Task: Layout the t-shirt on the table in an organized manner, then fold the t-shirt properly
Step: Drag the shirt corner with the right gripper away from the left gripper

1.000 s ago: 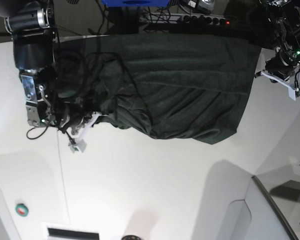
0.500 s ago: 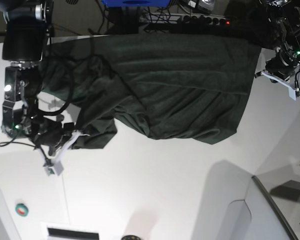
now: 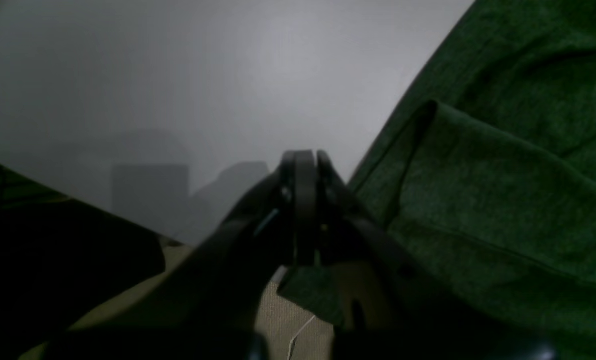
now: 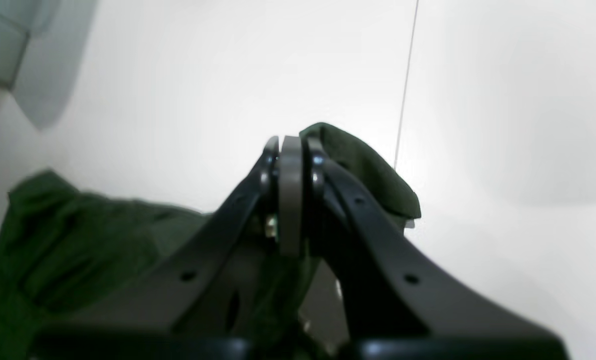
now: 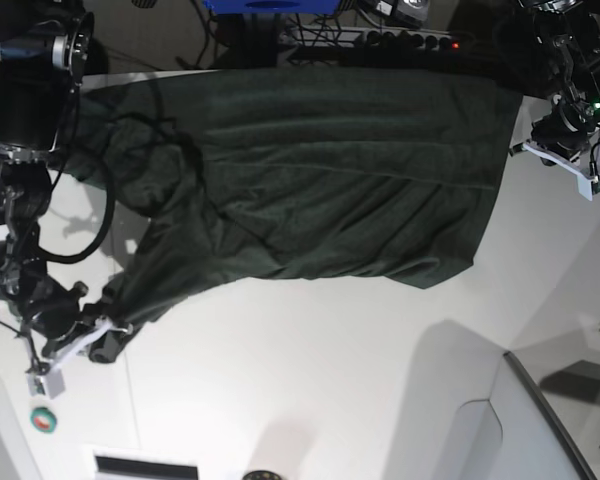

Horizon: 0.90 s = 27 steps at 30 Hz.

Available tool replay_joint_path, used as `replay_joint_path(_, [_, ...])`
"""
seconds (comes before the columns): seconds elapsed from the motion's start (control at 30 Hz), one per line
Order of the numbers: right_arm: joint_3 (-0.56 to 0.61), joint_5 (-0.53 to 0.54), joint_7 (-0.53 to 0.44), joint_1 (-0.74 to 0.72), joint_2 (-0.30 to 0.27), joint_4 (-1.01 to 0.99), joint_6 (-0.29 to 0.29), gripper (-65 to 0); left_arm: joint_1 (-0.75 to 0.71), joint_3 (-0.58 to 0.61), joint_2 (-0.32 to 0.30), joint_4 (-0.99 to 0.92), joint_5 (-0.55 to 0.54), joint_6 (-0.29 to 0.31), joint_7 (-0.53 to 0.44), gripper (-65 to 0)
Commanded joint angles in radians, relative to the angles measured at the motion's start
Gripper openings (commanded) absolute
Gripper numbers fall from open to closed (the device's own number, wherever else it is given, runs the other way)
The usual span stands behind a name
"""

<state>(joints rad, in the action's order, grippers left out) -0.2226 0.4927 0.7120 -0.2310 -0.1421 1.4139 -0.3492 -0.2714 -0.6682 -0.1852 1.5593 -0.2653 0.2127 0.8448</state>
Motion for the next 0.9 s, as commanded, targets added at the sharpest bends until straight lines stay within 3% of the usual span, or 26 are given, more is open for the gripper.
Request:
replay_joint_path(0.0, [-0.004, 0.013, -0.065, -0.023, -0.007, 0.015, -0.003, -64.4, 0.004, -0.008, -0.013, 0.014, -0.004, 0.001, -0.017, -65.0])
replay_joint_path(0.1, [-0.001, 0.013, -0.136, -0.028, -0.007, 0.009, -0.003, -64.2, 0.002, -0.008, -0.015, 0.014, -0.004, 0.001, -0.017, -65.0])
replay_joint_path(0.23, [0.009, 0.011, -0.139, -0.066, -0.009, -0.048, -0.003, -63.3, 0.002, -0.008, -0.015, 0.014, -0.004, 0.001, -0.017, -65.0])
replay_joint_path(0.27, [0.010, 0.011, -0.139, -0.074, -0.009, -0.068, -0.003, -60.6, 0.004, -0.008, -0.015, 0.014, -0.004, 0.001, -0.017, -65.0])
replay_joint_path(0.3, [0.019, 0.011, -0.139, -0.081, -0.007, -0.086, -0.003, -56.3, 0.004, -0.008, -0.015, 0.014, -0.004, 0.001, -0.017, -65.0])
replay_joint_path(0.43, [0.107, 0.011, -0.139, -0.098, -0.017, -0.120, -0.003, -28.4, 0.004, -0.008, -0.015, 0.014, -0.004, 0.001, -0.017, -65.0])
replay_joint_path(0.47, [0.127, 0.011, -0.137, -0.095, -0.026, -0.117, -0.003, -26.1, 0.004, -0.008, -0.015, 0.014, -0.004, 0.001, -0.017, -65.0])
replay_joint_path(0.6, [0.144, 0.013, -0.137, -0.069, -0.046, -0.115, 0.000, -33.0, -0.001, -0.008, -0.015, 0.016, -0.004, 0.001, -0.017, -65.0])
replay_joint_path(0.67, [0.091, 0.013, -0.105, -0.043, -0.044, -0.115, 0.051, -38.9, -0.001, -0.008, -0.015, 0.016, -0.004, 0.001, -0.017, -65.0])
replay_joint_path(0.77, [0.068, 0.013, -0.073, -0.015, -0.038, -0.140, 0.164, -41.0, -0.001, -0.008, -0.015, 0.016, -0.004, 0.001, -0.017, -65.0])
replay_joint_path(0.87, [0.070, 0.013, -0.076, -0.014, -0.035, -0.209, 0.178, -53.1, 0.004, -0.008, -0.015, 0.016, -0.004, 0.001, -0.017, -65.0])
